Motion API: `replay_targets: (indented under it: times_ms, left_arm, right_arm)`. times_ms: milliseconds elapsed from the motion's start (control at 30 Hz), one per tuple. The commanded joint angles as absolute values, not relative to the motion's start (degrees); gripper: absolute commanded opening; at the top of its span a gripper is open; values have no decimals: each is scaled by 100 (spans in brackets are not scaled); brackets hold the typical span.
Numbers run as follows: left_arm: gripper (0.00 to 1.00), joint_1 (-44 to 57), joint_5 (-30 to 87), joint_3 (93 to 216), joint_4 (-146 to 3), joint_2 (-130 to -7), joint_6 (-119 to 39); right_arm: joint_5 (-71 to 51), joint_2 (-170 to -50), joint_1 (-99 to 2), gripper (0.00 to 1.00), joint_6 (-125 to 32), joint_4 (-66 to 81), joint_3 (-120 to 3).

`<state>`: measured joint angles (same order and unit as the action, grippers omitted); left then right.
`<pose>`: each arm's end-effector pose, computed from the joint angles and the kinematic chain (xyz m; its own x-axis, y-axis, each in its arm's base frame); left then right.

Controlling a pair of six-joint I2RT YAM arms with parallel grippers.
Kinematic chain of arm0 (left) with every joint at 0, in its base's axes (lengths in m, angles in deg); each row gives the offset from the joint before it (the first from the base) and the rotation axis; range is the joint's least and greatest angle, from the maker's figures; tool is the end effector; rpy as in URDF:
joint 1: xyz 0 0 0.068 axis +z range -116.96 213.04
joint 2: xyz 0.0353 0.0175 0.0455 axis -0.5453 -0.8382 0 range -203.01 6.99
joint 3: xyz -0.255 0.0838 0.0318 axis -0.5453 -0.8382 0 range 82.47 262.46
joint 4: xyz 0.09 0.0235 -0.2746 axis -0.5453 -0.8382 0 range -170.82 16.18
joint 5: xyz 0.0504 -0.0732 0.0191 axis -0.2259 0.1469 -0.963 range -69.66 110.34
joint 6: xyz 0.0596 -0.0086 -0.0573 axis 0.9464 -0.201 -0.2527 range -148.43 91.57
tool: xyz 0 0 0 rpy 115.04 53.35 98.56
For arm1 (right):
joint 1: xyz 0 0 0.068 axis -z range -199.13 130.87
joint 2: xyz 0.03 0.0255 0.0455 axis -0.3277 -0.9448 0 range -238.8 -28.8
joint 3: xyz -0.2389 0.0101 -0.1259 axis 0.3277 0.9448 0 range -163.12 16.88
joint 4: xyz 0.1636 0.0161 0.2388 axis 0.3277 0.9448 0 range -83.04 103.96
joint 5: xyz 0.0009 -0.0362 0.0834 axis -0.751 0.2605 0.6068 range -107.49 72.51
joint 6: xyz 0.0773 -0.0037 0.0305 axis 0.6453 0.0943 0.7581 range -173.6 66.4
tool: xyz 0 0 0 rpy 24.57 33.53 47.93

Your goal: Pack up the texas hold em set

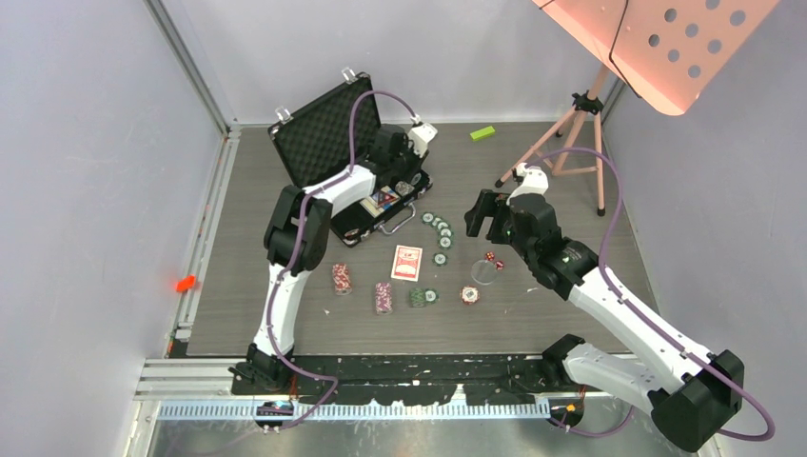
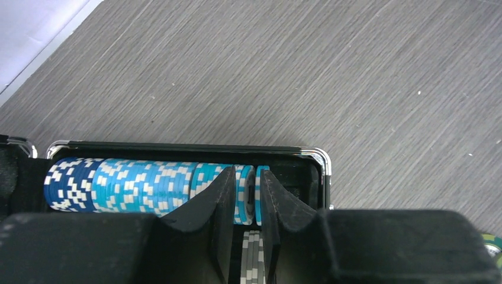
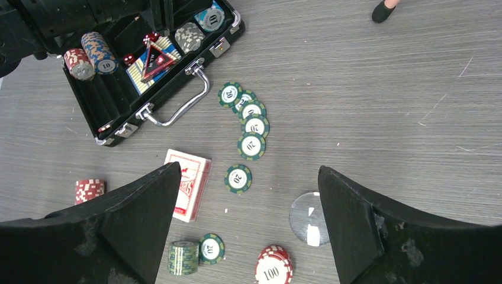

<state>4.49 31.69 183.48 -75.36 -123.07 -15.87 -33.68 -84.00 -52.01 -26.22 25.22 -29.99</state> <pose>0.5053 -0.2912 0.1586 -0.3020 0.4070 -0.8621 0.6998 0.7087 0.0895 0.2464 0.1353 0.2833 -0.4772 0.2174 -0.8515 -0.1042 0.9481 0.3004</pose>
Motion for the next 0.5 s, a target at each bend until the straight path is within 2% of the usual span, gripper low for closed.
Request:
replay_targets:
  times_ms: [0, 233, 467]
  left_arm:
    - [23, 448, 2897, 18525, -7365, -12181, -1426]
    - [19, 448, 2798, 18509, -7583, -12054, -1328]
    - [30, 408, 2949, 18322, -7705, -11709, -1589]
  right_arm:
    - [-3342, -8469, -5198, 92, -2567, 2337, -3148]
    - [-3239, -8607, -5192, 92, -2539, 2370, -3201]
    - [-3264, -9001, -5135, 92, -2406, 2743, -3439]
